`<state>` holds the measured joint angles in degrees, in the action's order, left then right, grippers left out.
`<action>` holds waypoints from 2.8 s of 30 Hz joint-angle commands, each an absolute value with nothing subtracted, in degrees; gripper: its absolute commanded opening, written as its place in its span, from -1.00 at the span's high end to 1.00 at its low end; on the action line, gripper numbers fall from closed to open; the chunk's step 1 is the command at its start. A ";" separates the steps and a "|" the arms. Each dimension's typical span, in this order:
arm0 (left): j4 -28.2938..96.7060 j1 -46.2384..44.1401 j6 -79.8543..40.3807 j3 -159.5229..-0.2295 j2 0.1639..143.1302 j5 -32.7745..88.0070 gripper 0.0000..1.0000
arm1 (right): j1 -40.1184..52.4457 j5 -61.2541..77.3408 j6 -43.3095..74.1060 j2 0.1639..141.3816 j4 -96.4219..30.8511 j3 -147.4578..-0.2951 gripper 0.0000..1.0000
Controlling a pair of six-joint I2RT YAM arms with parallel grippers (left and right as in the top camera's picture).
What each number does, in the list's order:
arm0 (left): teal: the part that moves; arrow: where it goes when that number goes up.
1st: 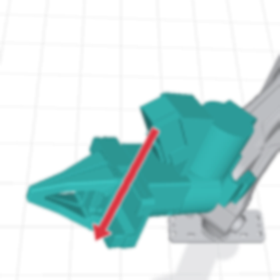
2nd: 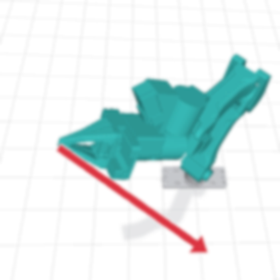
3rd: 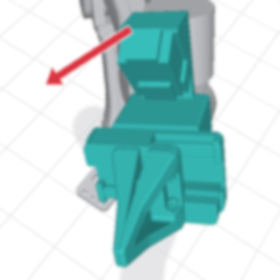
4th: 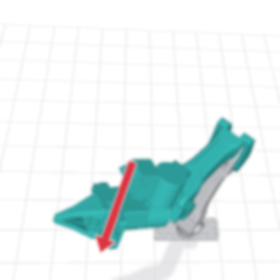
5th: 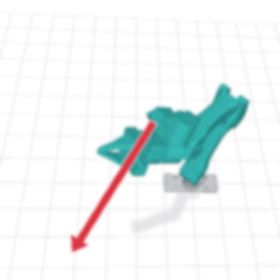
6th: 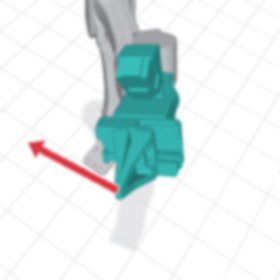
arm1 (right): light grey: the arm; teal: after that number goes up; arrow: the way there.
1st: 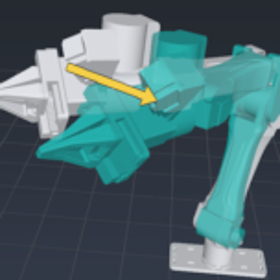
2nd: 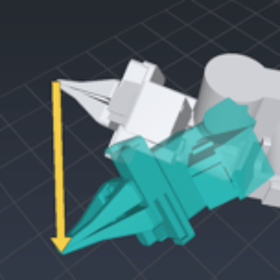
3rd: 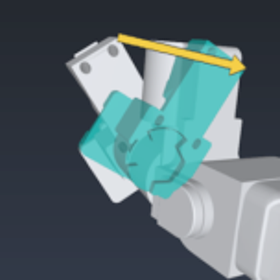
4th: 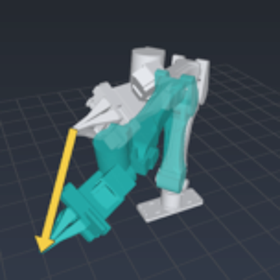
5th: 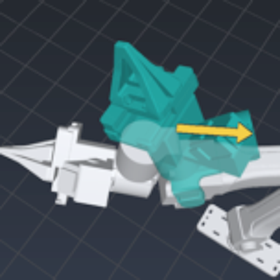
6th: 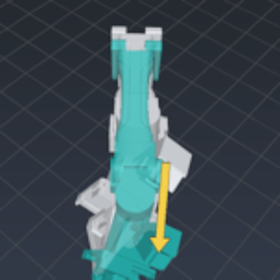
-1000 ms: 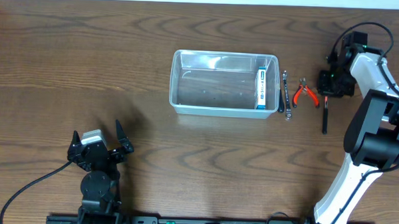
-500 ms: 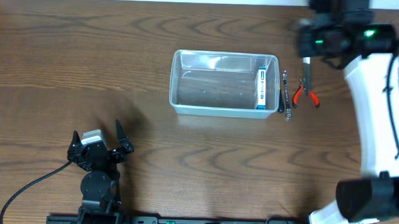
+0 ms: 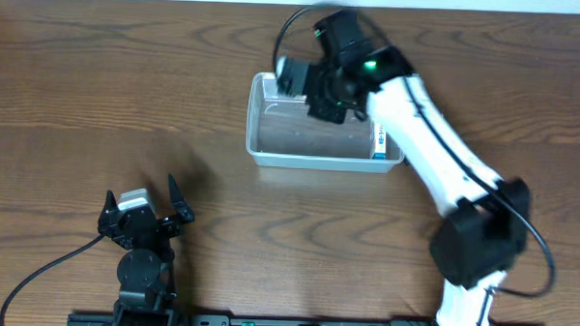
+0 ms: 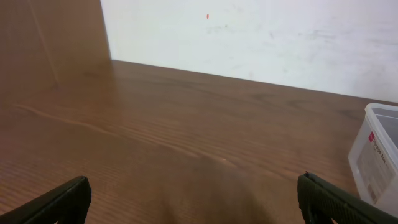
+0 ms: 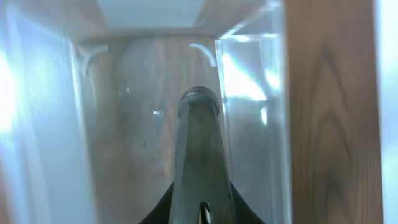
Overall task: Pack container
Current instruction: 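Lift the hammer and lower it into the container, release, then grasp the red-handled pliers with the right gripper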
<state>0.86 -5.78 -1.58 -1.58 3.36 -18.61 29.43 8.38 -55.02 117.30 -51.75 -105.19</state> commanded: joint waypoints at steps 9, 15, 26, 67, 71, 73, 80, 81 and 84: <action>2.35 -5.65 -1.52 -0.23 3.25 -19.57 -0.96 | 29.87 7.99 -68.86 127.48 -38.89 -104.84 0.92; 2.35 -5.65 -1.52 -0.23 3.25 -19.55 -0.96 | 31.24 6.81 -54.37 126.39 -37.67 -105.93 -0.04; 2.35 -5.65 -1.52 -0.23 3.25 -19.57 -0.96 | 28.77 -14.83 -13.26 115.44 -55.24 -116.60 -0.53; 2.35 -5.65 -1.52 -0.23 3.25 -19.55 -0.96 | -7.22 -0.60 -10.55 122.28 -48.69 -87.64 0.09; 2.35 -5.65 -1.52 -0.23 3.25 -19.57 -0.96 | -7.22 -0.58 -10.35 122.28 -48.84 -87.61 0.24; 2.35 -5.65 -1.52 -0.23 3.25 -19.57 -0.96 | -7.20 -0.56 -10.35 122.28 -48.84 -87.57 0.24; 2.35 -5.65 -1.52 -0.23 3.25 -19.57 -0.98 | -7.27 -0.60 -9.69 122.32 -48.95 -86.65 0.28; 2.35 -5.65 -1.52 -0.23 3.25 -19.55 -0.96 | -7.27 -0.60 -9.72 122.32 -48.95 -86.48 0.29; 2.35 -5.65 -1.52 -0.23 3.25 -19.57 -0.96 | -7.29 -0.60 -9.69 122.50 -49.08 -86.24 0.35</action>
